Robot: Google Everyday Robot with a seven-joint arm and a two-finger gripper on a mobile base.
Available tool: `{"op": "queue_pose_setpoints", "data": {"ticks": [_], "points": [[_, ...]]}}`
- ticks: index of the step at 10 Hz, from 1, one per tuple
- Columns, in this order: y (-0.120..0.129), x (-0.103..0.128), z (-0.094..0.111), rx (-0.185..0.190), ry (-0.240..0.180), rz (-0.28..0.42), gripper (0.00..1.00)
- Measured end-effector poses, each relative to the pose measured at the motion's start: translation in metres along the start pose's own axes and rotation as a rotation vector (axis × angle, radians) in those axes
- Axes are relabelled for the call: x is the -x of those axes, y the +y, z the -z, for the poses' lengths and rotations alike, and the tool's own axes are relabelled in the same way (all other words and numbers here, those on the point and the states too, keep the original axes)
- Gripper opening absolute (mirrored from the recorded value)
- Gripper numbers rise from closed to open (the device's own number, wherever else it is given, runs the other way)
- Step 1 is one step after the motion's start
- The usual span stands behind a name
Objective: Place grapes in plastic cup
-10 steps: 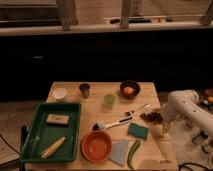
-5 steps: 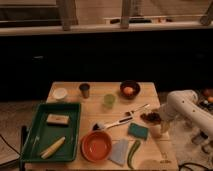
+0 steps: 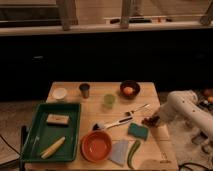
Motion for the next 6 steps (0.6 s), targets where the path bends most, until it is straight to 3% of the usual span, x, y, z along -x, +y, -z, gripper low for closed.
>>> {"op": "queue_pose_setpoints", "data": {"ticks": [1,4,6], "points": [[0.000,0.001,-0.001,-0.001,-0.010,0.005,0.01],[-0.003,0.005,0.002,0.002,-0.018,0.032,0.00],[-0.008,0.008,0.014,-0.002,-0.013,0.062,0.00]]}}
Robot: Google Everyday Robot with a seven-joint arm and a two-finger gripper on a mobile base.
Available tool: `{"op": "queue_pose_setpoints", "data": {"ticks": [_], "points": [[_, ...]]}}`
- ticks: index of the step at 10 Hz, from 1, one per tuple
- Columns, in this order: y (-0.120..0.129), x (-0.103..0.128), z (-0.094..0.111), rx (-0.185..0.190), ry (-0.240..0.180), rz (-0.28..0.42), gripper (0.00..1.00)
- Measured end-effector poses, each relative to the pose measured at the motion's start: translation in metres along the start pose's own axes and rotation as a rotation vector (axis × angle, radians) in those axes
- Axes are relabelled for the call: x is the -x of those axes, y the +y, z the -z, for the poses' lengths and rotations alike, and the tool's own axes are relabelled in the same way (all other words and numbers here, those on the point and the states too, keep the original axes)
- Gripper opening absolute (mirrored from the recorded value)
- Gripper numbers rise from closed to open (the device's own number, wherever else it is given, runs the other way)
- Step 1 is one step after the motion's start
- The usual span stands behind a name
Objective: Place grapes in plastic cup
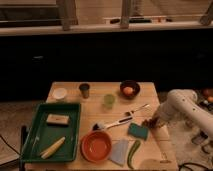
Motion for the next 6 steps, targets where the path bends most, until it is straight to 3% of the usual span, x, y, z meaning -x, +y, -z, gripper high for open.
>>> {"op": "queue_pose_setpoints", "data": {"ticks": [6], "points": [[-0.026,0.019,0.043,-0.009,0.019,0.112,0.00]]}}
